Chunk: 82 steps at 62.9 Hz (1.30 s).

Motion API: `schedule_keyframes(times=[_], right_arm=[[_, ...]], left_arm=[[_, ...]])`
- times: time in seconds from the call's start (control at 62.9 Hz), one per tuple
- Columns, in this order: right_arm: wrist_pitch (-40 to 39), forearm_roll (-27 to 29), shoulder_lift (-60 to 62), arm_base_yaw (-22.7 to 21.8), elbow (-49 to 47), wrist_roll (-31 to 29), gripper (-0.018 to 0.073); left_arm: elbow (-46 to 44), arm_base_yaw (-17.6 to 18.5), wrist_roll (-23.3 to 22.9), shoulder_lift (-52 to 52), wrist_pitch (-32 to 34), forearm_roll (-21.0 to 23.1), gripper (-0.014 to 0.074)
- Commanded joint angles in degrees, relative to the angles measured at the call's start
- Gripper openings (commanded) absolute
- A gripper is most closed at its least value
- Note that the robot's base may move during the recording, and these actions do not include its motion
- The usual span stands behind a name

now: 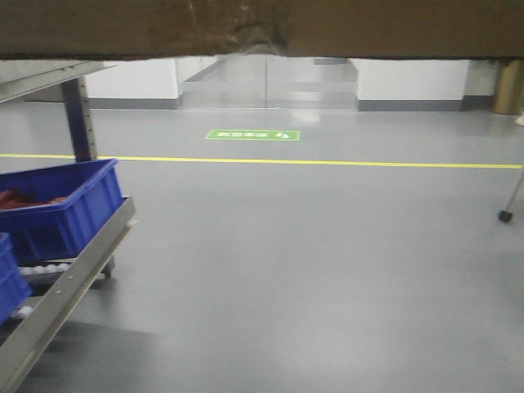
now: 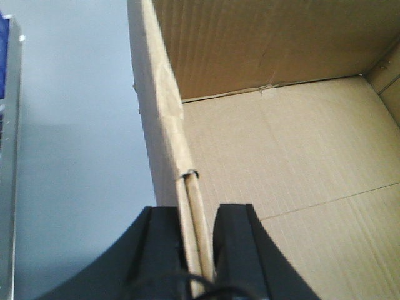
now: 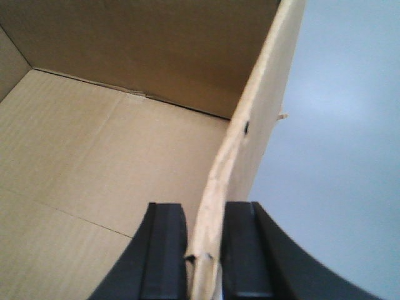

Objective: Grab carton from right shelf to conveyor
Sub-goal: 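Hold the carton with both grippers while the base drives to the conveyor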

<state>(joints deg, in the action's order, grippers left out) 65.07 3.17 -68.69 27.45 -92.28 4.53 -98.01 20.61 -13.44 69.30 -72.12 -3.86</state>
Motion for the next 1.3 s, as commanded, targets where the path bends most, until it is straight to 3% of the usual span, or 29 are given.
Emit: schedule_keyframes(times=[0.0,1.288], right_arm=[[-1.7,0.6,0.8,0.1,-0.3,-1.7,-0.0066],[-1.7,0.6,0.8,0.1,-0.3,-1.7,-0.0066]], left_arm=[[-0.3,0.4,0.7,-0.5,2.2,-1.4,-0.0007],[-0.3,0.4,0.7,-0.5,2.2,-1.4,-0.0007]])
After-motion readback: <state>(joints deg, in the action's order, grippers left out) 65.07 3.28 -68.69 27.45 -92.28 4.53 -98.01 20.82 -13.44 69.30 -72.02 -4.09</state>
